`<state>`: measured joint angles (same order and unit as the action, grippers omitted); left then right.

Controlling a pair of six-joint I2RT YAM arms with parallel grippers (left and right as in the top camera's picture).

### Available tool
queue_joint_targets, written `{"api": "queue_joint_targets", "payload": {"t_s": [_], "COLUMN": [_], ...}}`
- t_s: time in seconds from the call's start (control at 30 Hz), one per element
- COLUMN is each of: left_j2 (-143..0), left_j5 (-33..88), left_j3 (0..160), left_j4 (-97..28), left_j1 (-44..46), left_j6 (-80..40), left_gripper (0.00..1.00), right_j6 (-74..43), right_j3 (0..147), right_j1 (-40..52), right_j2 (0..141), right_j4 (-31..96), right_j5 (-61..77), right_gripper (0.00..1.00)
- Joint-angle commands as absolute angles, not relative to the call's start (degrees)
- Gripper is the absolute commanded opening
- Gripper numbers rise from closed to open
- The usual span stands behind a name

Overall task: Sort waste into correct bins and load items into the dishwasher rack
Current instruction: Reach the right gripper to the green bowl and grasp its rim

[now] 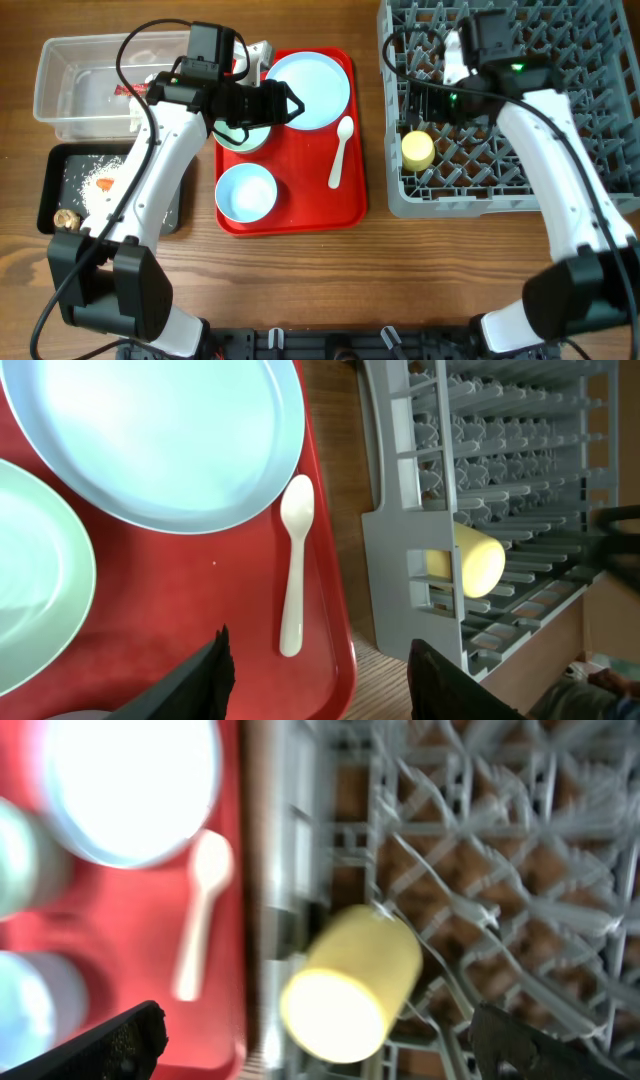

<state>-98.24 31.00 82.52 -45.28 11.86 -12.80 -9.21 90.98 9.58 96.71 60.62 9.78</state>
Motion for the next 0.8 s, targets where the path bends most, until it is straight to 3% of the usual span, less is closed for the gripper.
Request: {"api": "queue_joint_targets", "payload": {"t_s": [0.0, 0.3, 0.37, 0.43, 0.6, 0.77], "left_j2": [-97.4, -87.6, -83.4, -80.6, -78.3, -78.5], "left_j5": [28.3, 24.0, 19.7, 17.6, 13.0, 13.0], "left_j3": [83.2, 83.2, 83.2, 83.2, 83.2, 83.2], "left_j4": [-45.3, -50.5, -52.5, -53.8, -56.9, -58.1], "left_j1": [11.9, 4.1, 0.2, -3.2, -10.3, -11.9], "left_j6": [-12.4, -12.5, -12.5, -12.5, -12.5, -12.5], "left_gripper": [0.6, 0.64, 0.74, 1.0, 1.0, 1.0], "right_j6": [-7.4, -12.5, -12.5, -13.8, -21.7, -27.4], "right_j3": [93.8, 93.1, 93.1, 93.1, 93.1, 93.1], "right_j1": [11.0, 18.4, 20.7, 22.7, 28.6, 34.8], "right_j2": [92.6, 92.7, 94.1, 96.4, 107.1, 117.0], "right_j4": [59.8, 51.0, 48.1, 45.8, 36.2, 24.4], "right_j5": [16.8, 23.4, 23.4, 23.4, 23.2, 22.7], "right_gripper": [1.0, 1.0, 1.0, 1.0, 0.91, 0.81]}}
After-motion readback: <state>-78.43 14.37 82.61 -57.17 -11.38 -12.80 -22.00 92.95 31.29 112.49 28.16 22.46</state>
